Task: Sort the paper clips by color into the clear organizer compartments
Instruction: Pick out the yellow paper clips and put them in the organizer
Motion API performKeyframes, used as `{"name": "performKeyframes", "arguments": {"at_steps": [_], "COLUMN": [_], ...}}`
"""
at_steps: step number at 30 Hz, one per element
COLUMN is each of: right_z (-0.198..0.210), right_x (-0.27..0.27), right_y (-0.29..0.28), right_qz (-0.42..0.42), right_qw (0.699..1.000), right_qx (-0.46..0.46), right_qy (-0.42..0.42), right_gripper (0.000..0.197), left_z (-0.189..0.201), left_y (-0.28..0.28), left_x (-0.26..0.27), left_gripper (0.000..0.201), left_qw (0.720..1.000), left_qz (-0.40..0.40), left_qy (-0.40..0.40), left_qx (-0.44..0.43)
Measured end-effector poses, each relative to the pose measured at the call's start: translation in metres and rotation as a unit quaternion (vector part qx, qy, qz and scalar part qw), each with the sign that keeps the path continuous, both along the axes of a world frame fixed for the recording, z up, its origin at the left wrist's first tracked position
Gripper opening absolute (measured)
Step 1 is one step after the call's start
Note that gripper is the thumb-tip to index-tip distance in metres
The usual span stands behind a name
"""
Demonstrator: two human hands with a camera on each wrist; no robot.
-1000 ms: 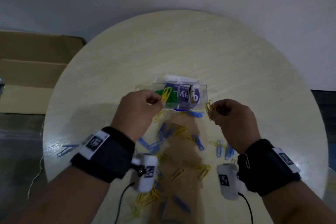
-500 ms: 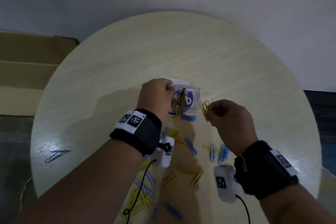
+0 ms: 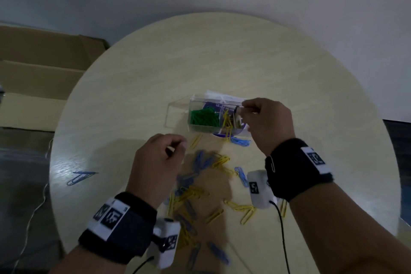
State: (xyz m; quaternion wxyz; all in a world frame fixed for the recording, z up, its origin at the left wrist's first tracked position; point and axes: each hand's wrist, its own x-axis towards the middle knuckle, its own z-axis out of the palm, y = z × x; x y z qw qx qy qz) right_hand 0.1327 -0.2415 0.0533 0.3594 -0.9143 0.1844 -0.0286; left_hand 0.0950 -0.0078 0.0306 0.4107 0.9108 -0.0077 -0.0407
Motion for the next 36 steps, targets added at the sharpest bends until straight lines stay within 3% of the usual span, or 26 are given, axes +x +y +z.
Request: {"name": "performKeyframes", "arguments": {"at_steps": [3, 7, 9, 15, 20, 24, 29, 31, 32, 34, 36], "right_z": [-0.013, -0.031, -0.035, -0.033, -0.012, -0.008, -0.004, -0.020, -0.031, -0.054, -0.067], "right_x": [-0.027, -0.043, -0.038, -0.034, -0.011, 0.011, -0.022, -0.046, -0.055, -0.068, -0.076], "right_y": [0.004, 0.025, 0.030, 0.033, 0.024, 0.014, 0.005, 0.007, 0.007, 0.003, -0.006], "right_qz": [-0.033, 0.021, 0.015, -0.007, 0.004, 0.064, 0.020, 0.078, 0.123, 0.209, 0.234], "right_qw": [0.999, 0.987, 0.988, 0.994, 0.993, 0.989, 0.998, 0.993, 0.987, 0.960, 0.940], "right_qx": [-0.018, -0.075, -0.080, -0.034, -0.098, -0.092, -0.057, -0.073, -0.098, -0.181, -0.240], "right_qy": [0.035, 0.138, 0.131, 0.107, 0.059, 0.101, -0.033, -0.041, -0.027, 0.032, 0.071], "right_gripper": [0.020, 0.037, 0.039, 0.016, 0.020, 0.022, 0.008, 0.005, 0.012, 0.029, 0.038], "left_z": [-0.008, -0.024, -0.029, -0.030, -0.031, -0.031, -0.038, -0.042, -0.043, -0.046, -0.048], "left_y": [0.024, 0.045, 0.047, 0.048, 0.054, 0.040, 0.005, -0.007, -0.011, -0.014, -0.012], "left_x": [-0.014, -0.026, -0.027, -0.027, -0.026, -0.019, 0.004, 0.013, 0.017, 0.021, 0.024], "left_gripper": [0.009, 0.008, 0.008, 0.009, 0.009, 0.013, 0.024, 0.029, 0.029, 0.025, 0.017], "left_qw": [1.000, 0.998, 0.998, 0.999, 0.997, 0.992, 0.967, 0.944, 0.936, 0.925, 0.930], "left_qz": [0.020, 0.010, 0.003, -0.004, -0.024, -0.065, -0.189, -0.248, -0.260, -0.263, -0.238], "left_qy": [0.020, 0.033, 0.039, 0.033, 0.026, 0.014, -0.038, -0.045, -0.049, -0.064, -0.069], "left_qx": [0.001, 0.048, 0.057, 0.040, 0.068, 0.107, 0.167, 0.212, 0.232, 0.267, 0.271]}}
